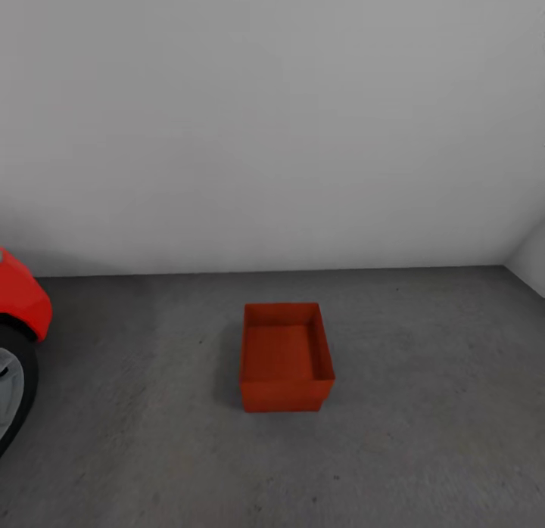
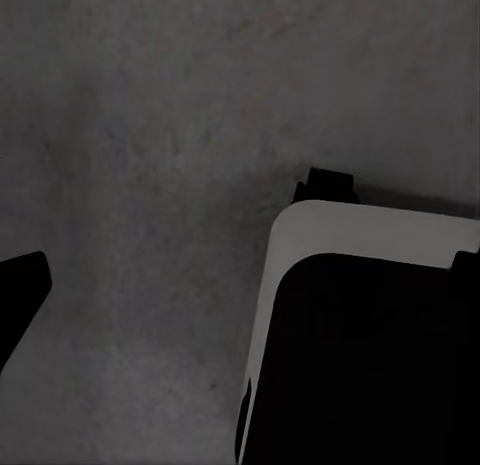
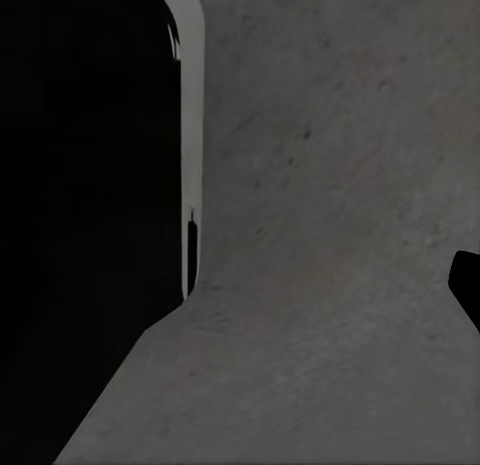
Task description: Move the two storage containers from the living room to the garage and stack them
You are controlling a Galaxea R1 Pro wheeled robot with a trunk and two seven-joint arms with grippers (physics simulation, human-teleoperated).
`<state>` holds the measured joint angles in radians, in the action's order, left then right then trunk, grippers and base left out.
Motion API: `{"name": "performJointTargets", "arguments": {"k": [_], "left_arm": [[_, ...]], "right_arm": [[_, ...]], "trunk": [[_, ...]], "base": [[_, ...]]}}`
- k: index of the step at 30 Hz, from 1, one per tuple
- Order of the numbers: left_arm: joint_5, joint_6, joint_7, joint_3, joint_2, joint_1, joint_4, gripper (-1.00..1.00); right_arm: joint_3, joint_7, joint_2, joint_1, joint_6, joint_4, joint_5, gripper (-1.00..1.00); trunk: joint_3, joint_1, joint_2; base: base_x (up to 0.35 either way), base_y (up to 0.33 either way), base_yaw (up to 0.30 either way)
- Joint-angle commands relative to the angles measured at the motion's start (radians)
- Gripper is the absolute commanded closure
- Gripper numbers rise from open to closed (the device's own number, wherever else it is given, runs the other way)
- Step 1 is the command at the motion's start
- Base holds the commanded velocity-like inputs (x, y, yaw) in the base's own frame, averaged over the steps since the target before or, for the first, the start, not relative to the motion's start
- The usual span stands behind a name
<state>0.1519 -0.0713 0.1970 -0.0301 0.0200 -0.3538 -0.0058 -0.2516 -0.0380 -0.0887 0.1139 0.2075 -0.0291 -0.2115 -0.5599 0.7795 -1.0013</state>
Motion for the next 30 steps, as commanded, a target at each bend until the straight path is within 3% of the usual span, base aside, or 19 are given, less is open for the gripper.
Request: {"name": "performJointTargets", "arguments": {"k": [1,25,30], "left_arm": [[0.009,-0.004,0.001,-0.004,0.000,-0.001,0.001,-1.00],[0.008,-0.004,0.001,-0.004,0.000,-0.001,0.000,-1.00],[0.008,-0.004,0.001,-0.004,0.000,-0.001,0.000,-1.00]], "right_arm": [[-0.009,0.001,0.000,0.001,0.006,-0.003,-0.009,-1.00],[-0.009,-0.008,0.002,0.001,0.004,-0.003,-0.009,-1.00],[-0.009,0.004,0.000,0.001,0.003,-0.003,0.026,-1.00]], "trunk": [[0.001,0.000,-0.001],[0.041,0.000,-0.001],[0.049,0.000,-0.001]], "base": [[0.000,0.000,0.000],[0.000,0.000,0.000],[0.000,0.000,0.000]]}}
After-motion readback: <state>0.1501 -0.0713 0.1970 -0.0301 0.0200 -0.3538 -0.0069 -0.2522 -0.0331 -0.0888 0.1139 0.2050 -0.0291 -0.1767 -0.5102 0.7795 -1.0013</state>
